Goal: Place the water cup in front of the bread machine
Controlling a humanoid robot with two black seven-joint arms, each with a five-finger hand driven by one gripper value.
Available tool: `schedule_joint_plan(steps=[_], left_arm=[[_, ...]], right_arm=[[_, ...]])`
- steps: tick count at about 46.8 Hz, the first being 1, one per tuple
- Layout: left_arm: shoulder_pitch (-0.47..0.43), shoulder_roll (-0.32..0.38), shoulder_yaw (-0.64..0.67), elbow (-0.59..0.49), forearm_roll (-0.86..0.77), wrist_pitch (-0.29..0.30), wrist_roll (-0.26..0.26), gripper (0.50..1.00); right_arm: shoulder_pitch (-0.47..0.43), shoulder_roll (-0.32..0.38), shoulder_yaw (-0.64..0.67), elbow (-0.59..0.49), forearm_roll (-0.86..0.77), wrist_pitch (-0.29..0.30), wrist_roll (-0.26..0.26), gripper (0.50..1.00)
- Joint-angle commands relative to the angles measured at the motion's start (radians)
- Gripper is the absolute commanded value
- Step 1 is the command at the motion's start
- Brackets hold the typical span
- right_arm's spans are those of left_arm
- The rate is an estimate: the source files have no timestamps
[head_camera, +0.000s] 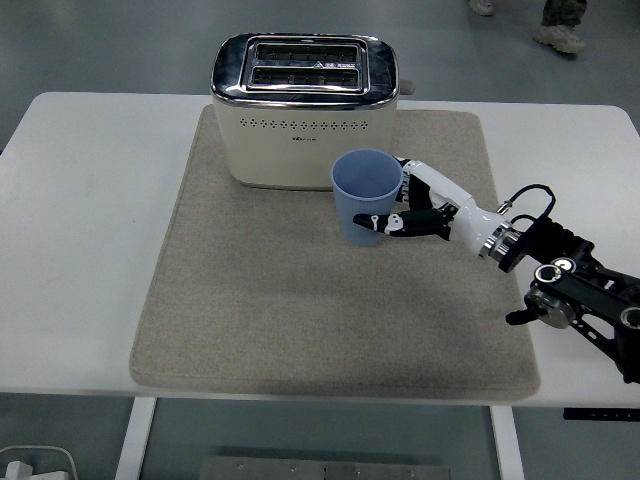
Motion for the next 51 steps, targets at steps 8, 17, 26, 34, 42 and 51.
schedule_joint_plan(steps=[8, 17, 26, 34, 42, 51], left_arm=[[0.001, 0.000, 0.000, 0.000, 0.000, 0.000, 0.000, 1.000], [0.000, 0.000, 0.000, 0.001, 0.000, 0.000, 0.000, 1.000], [0.000, 0.000, 0.000, 0.001, 0.000, 0.000, 0.000, 0.999], [0.000, 0.000, 0.000, 0.001, 0.000, 0.000, 0.000, 1.000], [0.000, 0.000, 0.000, 0.001, 0.000, 0.000, 0.000, 0.999], [0.000, 0.000, 0.000, 0.000, 0.000, 0.000, 0.000, 1.000]], right_arm=[[0.023, 0.133, -0.025, -0.117, -0.008, 0.003, -0.001, 0.500], [0.043, 0.216, -0.025, -0.195, -0.006, 0.002, -0.001, 0.500], [0.046, 0.267, -0.022, -0.272, -0.006, 0.002, 0.001, 0.500], [0.048, 0.265, -0.024, -0.284, -0.006, 0.005, 0.005, 0.933], [0.048, 0.265, -0.024, -0.284, -0.005, 0.005, 0.008, 0.942], [0.046, 0.258, -0.024, -0.280, -0.005, 0.011, 0.010, 0.944]])
